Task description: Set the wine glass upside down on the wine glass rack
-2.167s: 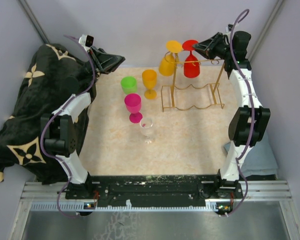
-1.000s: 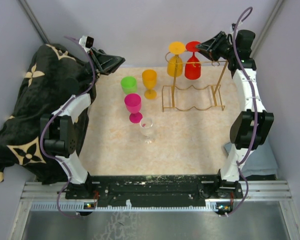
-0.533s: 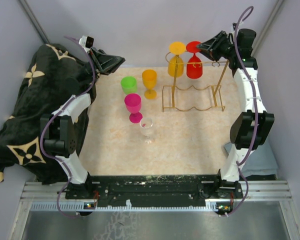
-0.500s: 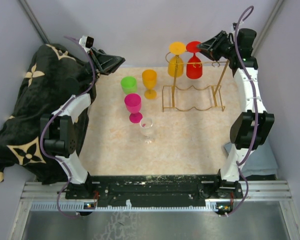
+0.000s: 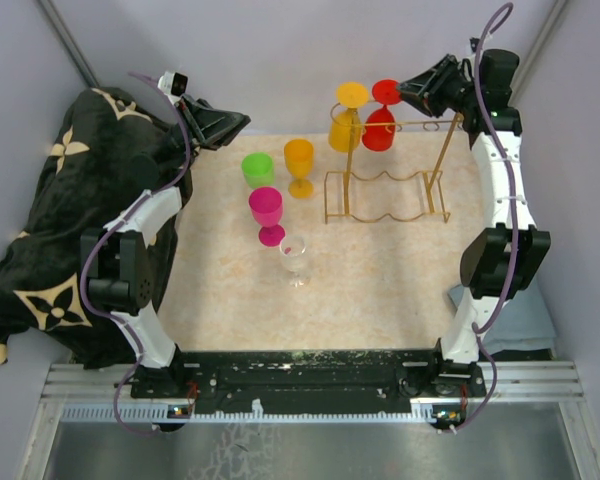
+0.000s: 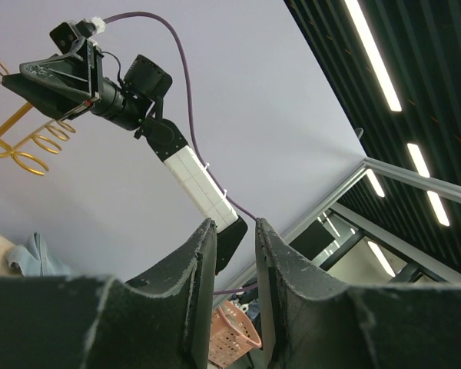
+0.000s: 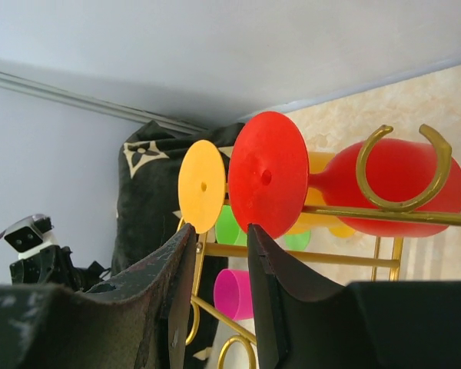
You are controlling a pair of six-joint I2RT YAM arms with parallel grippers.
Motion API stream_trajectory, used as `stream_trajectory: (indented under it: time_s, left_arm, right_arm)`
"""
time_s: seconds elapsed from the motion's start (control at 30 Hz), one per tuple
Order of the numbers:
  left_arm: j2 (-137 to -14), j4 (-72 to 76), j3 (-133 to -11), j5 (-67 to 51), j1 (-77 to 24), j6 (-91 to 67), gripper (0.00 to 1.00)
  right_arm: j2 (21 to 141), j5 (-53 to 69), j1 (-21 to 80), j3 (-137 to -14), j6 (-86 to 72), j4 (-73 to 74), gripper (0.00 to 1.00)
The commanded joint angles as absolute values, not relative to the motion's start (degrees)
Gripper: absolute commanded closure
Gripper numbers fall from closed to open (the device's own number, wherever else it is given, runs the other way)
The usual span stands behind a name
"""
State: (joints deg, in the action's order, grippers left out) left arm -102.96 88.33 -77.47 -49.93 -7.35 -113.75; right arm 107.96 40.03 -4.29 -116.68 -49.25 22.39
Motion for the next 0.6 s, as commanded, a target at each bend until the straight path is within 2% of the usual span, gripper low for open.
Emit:
stream_trajectory:
  time_s: [0.0,0.27,0.47,0.57]
  left_arm:
    - [-101.1,93.25,-77.52,-49.52,-7.21,-113.82,0.67]
    - [-100.86,87.72,-78.57,-53.5,-7.02,-109.62,0.67]
    - [-99.3,72.12,-79.47,-58.42,-5.8,-95.64,0.68]
    - [-98.69,57.2,-81.69,-59.81,-4.88,-85.36,0.68]
  right_arm:
    - [105.32,39.4,-4.57,-118.54,-47.72,21.85,0.66]
    - [102.42,39.46,-4.64,-118.9,-46.8,21.12,0.66]
    - [98.72,39.64,-4.58,-119.01,-45.6,21.28,0.66]
    - [96.72,39.64,-4.58,-118.52,-44.97,21.52,0.66]
